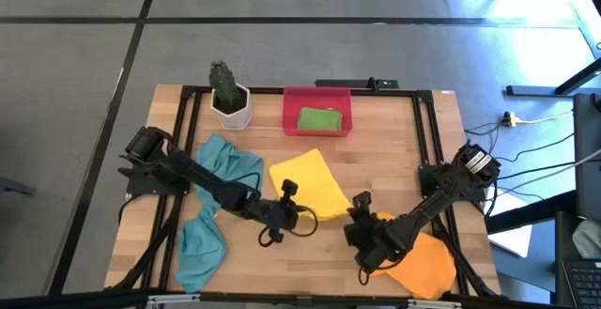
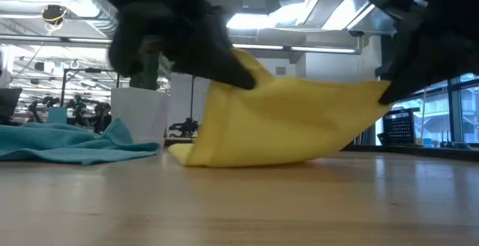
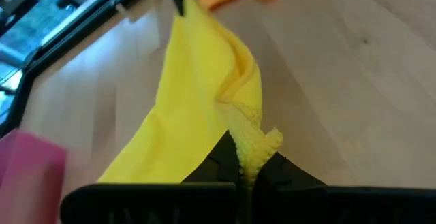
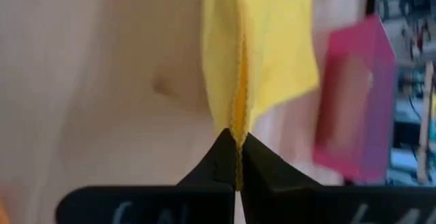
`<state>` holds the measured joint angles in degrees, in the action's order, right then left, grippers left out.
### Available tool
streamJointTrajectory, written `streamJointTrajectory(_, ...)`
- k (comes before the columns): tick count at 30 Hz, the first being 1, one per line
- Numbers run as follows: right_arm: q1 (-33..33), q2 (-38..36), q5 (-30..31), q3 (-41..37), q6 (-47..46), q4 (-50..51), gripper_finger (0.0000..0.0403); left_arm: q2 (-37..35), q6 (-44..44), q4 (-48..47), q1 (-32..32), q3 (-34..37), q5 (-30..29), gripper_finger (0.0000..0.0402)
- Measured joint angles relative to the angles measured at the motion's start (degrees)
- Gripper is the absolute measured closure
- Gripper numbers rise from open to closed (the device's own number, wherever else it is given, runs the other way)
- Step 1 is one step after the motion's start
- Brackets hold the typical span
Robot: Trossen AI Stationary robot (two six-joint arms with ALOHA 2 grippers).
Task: Fold microfiber towels
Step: Fold the yellow microfiber towel
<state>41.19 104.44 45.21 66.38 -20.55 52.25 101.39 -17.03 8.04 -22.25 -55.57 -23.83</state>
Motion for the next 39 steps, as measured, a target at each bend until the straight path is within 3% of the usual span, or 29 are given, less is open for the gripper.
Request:
streamJointTrajectory(4, 0.0, -0.1, -1.8, 2.1, -6.3, 7.8, 0.0401, 0.8, -1.6, 3.3, 2.7, 0.0, 5.9, 0.0401)
streamJointTrajectory(8, 0.7, -0.2, -6.2, 2.1, -8.0, 6.1, 0.0401, 0.8, -1.3, 1.8, 2.9, 0.0, 9.0, 0.0401)
streamJointTrajectory(11, 1.3, -0.2, -9.4, 1.5, -6.7, -1.8, 0.0401, 0.8, -1.2, -2.2, 0.7, 0.0, 9.5, 0.0401)
streamJointTrajectory(17, 0.7, 0.1, -21.2, -2.0, 4.8, -33.5, 0.0401, 0.7, 6.1, -11.8, -4.4, -0.1, 8.3, 0.0401)
streamJointTrajectory(21, -1.0, 1.8, -26.1, -2.9, 8.3, -39.9, 0.0401, 0.7, 8.2, -12.5, -8.1, 0.0, 8.3, 0.0401)
streamJointTrajectory(28, -3.8, 2.4, -26.5, -8.5, 3.4, -40.0, 0.0401, 0.7, 8.9, -11.2, -9.9, 0.0, 6.5, 0.0401)
streamJointTrajectory(33, -3.3, -0.2, -26.5, -13.6, 2.8, -48.1, 0.0401, 0.6, 7.3, -10.2, -7.8, 0.5, 9.0, 0.0401)
streamJointTrajectory(39, -3.1, -4.8, -23.1, -18.9, 2.8, -52.4, 0.0401, -1.9, 4.9, -0.4, -3.5, 7.0, 13.6, 0.0401)
